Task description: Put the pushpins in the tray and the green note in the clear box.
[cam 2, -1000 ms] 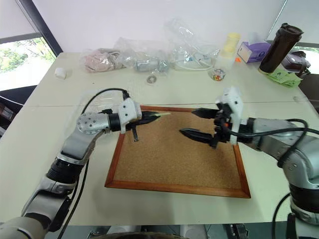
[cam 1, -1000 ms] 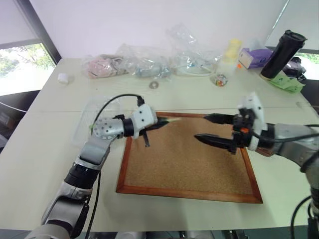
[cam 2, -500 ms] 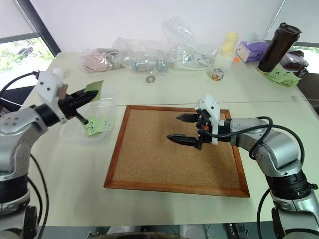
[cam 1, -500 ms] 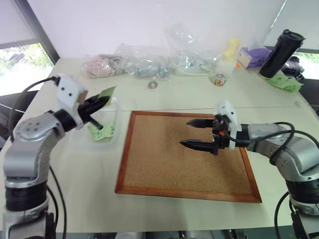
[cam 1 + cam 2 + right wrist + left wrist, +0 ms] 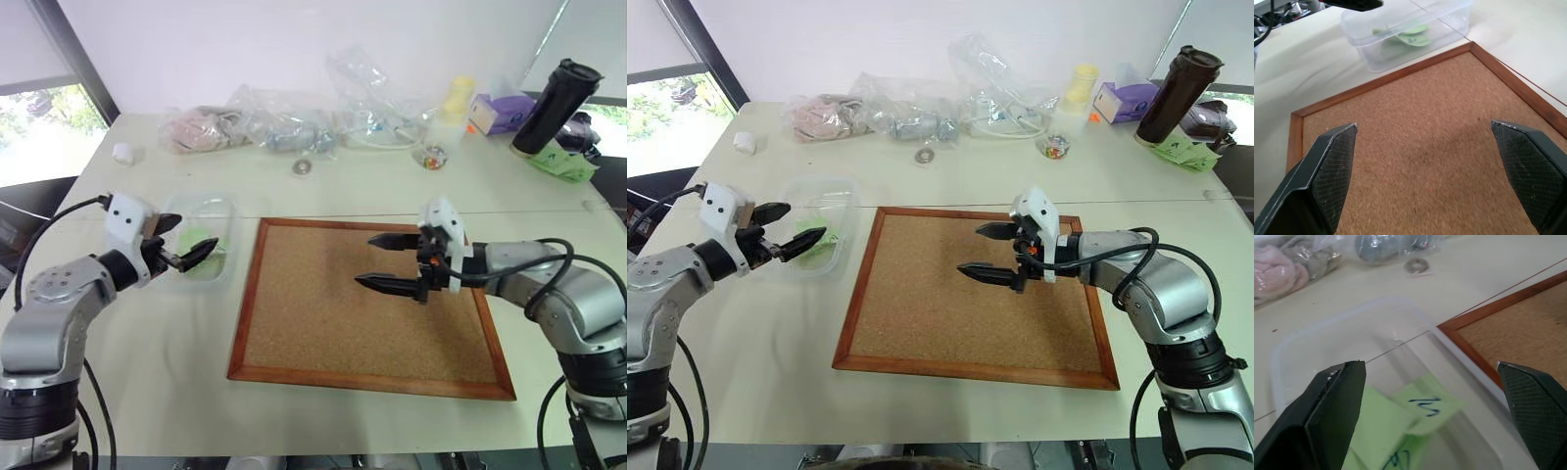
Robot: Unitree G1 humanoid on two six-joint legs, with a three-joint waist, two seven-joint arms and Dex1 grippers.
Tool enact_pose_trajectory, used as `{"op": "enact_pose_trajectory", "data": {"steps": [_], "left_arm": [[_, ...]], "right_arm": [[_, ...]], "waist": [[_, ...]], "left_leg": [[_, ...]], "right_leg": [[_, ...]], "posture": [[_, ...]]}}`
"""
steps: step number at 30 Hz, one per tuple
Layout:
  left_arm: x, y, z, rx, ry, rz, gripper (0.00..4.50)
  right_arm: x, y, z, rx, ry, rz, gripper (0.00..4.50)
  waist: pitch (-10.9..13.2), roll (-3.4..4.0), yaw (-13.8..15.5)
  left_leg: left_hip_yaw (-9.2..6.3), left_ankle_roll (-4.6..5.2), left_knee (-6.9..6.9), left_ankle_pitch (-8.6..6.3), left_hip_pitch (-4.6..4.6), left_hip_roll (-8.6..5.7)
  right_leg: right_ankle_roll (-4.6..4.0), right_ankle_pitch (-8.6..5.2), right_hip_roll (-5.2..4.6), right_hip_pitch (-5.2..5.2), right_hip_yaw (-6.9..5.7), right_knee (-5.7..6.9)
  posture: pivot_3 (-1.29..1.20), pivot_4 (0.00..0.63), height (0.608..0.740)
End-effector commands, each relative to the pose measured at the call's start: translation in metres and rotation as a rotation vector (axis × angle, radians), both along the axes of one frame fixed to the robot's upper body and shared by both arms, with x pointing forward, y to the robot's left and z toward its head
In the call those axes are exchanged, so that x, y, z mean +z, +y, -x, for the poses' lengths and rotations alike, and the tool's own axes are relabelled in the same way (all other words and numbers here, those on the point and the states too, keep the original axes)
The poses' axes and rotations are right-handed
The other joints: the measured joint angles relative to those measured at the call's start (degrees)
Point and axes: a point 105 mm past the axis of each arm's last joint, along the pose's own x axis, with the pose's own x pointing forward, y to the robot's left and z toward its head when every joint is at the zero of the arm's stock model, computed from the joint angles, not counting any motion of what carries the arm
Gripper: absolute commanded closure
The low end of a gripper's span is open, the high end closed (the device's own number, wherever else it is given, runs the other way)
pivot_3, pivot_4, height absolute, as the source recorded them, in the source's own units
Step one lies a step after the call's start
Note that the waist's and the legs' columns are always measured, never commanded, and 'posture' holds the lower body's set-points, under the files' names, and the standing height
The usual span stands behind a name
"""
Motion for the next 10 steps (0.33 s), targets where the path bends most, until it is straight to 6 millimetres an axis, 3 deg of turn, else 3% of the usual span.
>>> {"op": "enact_pose_trajectory", "data": {"steps": [1, 5, 10], "left_arm": [[0.035, -0.019, 0.011, -0.129, -0.083, -0.007, 0.05], [0.042, -0.039, 0.022, -0.233, -0.075, -0.004, 0.05], [0.034, -0.064, 0.049, -0.422, 0.007, -0.031, 0.05]], "right_arm": [[0.016, -0.009, 0.002, -0.029, -0.072, 0.007, 0.00], [0.021, -0.019, 0.008, -0.049, -0.075, 0.021, 0.00], [0.027, -0.029, 0.019, -0.068, -0.072, 0.029, 0.00]], "waist": [[0.0, 0.00, 0.0], [0.0, 0.02, 0.0], [0.0, 0.03, -0.2]], "left_leg": [[0.00, 0.00, 0.01, 0.00, 0.00, 0.00], [0.01, 0.01, -0.01, 0.00, 0.01, -0.02], [0.02, 0.00, -0.05, 0.00, 0.02, 0.01]], "right_leg": [[0.00, 0.00, -0.01, 0.00, 0.01, 0.00], [0.00, 0.00, -0.02, 0.02, 0.02, -0.02], [0.00, 0.00, 0.00, 0.01, 0.04, -0.02]], "posture": [[0.00, 0.150, 0.740], [0.00, 0.150, 0.740], [0.00, 0.150, 0.740]]}}
